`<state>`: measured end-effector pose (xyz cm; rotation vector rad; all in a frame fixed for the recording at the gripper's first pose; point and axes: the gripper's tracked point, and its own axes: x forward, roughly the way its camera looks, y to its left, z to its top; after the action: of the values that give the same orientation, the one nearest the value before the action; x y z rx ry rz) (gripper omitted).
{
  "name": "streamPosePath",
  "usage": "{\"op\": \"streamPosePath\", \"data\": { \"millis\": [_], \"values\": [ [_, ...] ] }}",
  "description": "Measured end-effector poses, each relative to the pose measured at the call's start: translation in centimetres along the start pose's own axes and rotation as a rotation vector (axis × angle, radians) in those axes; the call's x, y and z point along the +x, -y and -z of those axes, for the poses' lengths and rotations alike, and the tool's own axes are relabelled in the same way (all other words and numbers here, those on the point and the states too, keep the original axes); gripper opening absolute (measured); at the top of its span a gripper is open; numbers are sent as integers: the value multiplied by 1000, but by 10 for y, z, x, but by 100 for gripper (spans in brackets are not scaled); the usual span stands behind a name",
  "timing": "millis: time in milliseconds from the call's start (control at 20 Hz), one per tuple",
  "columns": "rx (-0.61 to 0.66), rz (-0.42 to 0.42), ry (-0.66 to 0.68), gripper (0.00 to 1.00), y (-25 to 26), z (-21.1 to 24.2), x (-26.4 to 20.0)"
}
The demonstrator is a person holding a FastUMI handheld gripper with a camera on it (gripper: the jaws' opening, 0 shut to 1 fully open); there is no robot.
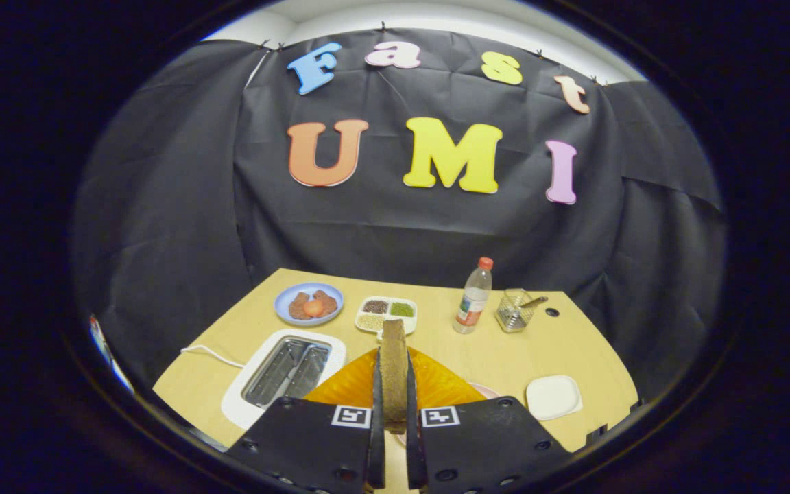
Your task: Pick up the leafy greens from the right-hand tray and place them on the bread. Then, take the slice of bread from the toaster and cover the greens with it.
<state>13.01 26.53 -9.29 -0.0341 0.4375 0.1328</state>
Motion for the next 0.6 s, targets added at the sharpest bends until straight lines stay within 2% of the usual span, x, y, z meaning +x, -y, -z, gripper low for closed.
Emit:
{"op": "streamPosePath", "data": {
  "millis": [300,450,600],
  "values": [
    [81,28,-90,12,33,71,39],
    [154,3,-146,12,42,98,55],
    [219,-26,-148,12,54,110,64]
  ]
}}
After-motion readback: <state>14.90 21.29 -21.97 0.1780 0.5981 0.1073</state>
